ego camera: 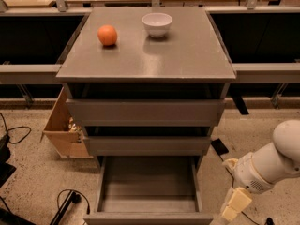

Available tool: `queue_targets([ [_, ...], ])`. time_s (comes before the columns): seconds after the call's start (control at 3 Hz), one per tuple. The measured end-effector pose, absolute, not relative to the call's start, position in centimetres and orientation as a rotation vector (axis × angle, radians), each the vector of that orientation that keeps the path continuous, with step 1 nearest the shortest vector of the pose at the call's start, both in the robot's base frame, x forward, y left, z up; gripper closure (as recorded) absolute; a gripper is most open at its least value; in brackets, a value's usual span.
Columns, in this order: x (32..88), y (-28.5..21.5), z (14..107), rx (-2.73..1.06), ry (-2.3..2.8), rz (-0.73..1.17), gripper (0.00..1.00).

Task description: Close bottom drawer

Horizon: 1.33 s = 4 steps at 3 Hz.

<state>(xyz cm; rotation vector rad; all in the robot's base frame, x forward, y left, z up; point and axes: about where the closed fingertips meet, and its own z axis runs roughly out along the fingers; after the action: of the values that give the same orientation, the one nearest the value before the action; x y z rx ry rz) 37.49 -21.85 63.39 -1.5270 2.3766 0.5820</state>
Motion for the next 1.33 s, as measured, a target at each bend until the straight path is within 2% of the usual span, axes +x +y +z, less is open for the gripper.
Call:
queue_targets([
  [0.67,36.6,-22.4,49.0,-1.436,2.346,0.648,0.00],
  [1.33,37.1,-22.0,45.5,-1.432,2.340,0.688,0.00],
])
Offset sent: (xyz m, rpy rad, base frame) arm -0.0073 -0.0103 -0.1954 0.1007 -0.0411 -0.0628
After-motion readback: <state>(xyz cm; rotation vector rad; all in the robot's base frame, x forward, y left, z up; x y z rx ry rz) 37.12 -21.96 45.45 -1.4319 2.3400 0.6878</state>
